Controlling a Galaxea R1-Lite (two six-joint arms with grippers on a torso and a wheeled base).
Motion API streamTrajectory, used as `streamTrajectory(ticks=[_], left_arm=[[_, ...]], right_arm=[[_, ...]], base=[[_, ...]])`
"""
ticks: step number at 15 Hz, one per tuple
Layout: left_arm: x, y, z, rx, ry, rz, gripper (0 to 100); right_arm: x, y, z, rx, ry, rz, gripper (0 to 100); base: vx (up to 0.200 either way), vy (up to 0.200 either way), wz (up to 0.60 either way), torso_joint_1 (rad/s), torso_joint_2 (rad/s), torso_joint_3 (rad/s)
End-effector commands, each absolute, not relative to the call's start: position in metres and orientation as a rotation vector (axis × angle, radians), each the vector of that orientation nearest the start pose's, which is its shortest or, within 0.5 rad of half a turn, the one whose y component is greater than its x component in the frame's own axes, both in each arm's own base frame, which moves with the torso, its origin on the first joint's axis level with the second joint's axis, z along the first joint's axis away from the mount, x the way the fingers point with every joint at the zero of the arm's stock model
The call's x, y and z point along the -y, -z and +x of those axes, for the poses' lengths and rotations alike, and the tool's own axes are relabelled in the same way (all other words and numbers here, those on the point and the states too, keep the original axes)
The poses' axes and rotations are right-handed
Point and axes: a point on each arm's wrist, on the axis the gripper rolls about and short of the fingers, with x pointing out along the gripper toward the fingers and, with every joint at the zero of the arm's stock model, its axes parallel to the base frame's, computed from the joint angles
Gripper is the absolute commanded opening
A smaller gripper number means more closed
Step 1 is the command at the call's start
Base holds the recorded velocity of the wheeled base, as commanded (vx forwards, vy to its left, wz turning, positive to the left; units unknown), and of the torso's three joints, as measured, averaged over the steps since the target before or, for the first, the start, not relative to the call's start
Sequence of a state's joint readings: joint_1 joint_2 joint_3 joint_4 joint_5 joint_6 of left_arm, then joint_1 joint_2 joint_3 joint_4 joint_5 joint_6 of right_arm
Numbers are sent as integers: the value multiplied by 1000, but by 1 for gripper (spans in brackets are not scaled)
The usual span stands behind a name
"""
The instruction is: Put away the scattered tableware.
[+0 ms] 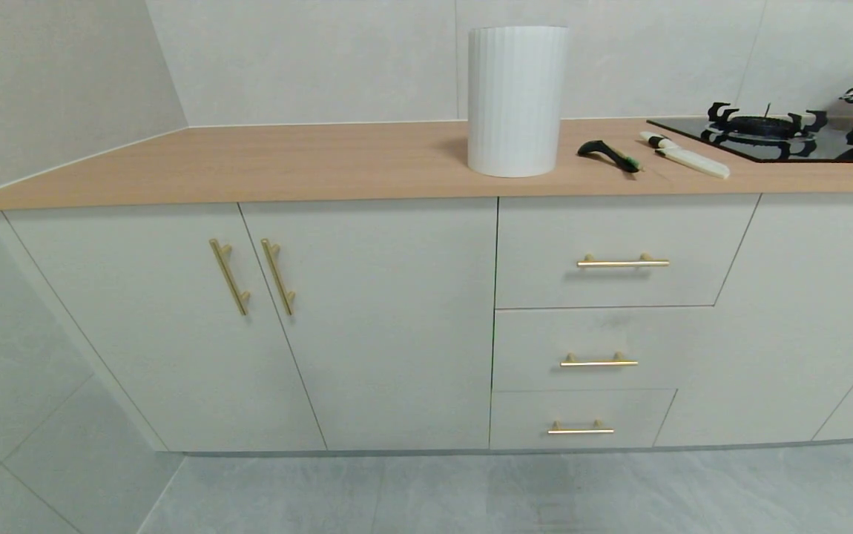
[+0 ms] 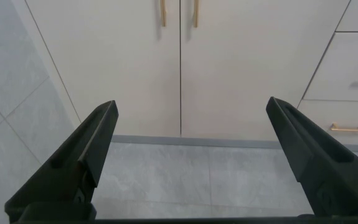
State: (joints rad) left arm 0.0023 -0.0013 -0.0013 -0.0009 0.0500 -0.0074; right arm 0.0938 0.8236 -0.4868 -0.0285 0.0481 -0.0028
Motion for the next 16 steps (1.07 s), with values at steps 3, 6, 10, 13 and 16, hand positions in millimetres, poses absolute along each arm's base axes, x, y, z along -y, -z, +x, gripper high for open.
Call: streamTrajectory(ticks=[3,6,10,13,16], left_arm=[[-1,-76,-23,2,-54,-8,100],[-1,-76,-23,2,-54,-8,100],[-1,-76,-23,2,-54,-8,100],[-1,-76,-23,2,-54,-8,100],[-1,-76,-23,2,-54,-8,100]], right_arm=[[-42,-169,238,-561,-215,-26,100],[-51,-149,289,-600,-216,-31,100],[-56,-119,327,-669,-207,-34,100],[-59,-81,347,-692,-186,-39,100],[-61,-49,367,-636,-131,-51,100]], base=[[0,0,0,0,0,0],[0,0,0,0,0,0],[0,0,0,0,0,0],[0,0,0,0,0,0],[0,0,0,0,0,0]])
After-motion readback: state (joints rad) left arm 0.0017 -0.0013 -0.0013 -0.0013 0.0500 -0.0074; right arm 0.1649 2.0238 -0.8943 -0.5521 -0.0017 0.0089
